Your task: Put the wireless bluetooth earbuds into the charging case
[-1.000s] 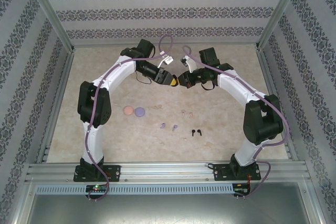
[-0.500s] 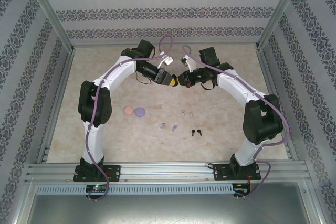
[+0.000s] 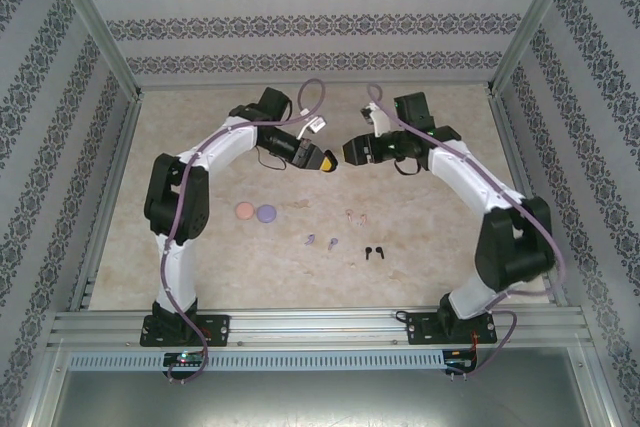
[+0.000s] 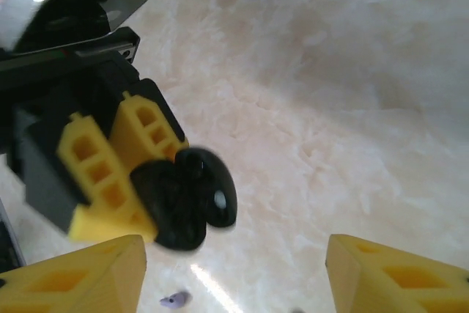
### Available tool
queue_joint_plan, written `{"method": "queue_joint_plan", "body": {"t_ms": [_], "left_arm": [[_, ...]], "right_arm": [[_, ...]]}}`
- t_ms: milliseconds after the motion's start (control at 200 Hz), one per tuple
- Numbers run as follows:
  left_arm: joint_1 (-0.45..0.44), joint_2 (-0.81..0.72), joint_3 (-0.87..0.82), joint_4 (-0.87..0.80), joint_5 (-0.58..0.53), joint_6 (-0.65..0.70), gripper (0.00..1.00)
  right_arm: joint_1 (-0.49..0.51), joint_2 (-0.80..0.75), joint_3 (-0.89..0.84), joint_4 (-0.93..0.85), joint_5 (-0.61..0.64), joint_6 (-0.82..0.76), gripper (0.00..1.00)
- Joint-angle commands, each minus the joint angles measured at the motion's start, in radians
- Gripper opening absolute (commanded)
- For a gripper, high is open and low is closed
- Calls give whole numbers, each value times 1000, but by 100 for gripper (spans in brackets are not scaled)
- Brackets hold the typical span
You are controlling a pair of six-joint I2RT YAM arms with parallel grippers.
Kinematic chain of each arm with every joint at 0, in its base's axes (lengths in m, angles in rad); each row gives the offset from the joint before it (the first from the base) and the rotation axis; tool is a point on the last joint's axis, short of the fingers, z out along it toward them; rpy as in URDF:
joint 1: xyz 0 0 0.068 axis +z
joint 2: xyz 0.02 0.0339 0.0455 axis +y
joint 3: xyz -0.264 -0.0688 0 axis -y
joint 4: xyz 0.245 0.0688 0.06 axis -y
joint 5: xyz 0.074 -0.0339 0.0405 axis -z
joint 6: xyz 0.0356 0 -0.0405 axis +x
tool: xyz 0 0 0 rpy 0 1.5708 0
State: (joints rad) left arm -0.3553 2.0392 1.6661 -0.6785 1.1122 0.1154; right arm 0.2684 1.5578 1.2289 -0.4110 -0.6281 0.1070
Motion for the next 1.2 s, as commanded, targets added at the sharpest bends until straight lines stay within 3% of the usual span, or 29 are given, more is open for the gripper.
{"method": "queue_joint_plan", "body": {"t_ms": [0, 145, 320, 465, 639, 784, 1069, 1194], "left_arm": [[48, -133, -74, 226, -14, -107, 0], [49, -239, -196, 405, -72, -205, 0], [46, -360, -381, 684, -176, -326, 0], [12, -452, -553, 925, -311, -304, 0], [-39, -521, -720, 1174, -480, -256, 0], [-69, -542, -777, 1212, -593, -286, 0], [-101, -524, -951, 1599, -674, -316, 0], [-109, -520, -968, 1673, -722, -321, 0]], "right_arm": [[-15, -99, -73, -10, 75, 85, 70], [-13, -187, -163, -80, 271, 214, 71], [19, -283, -249, -164, 409, 326, 72], [74, -344, -285, -248, 523, 389, 71], [193, -383, -320, -319, 601, 511, 70], [324, -359, -337, -369, 674, 620, 70], [483, -296, -387, -358, 752, 844, 61], [537, -257, -403, -348, 768, 912, 54]]}}
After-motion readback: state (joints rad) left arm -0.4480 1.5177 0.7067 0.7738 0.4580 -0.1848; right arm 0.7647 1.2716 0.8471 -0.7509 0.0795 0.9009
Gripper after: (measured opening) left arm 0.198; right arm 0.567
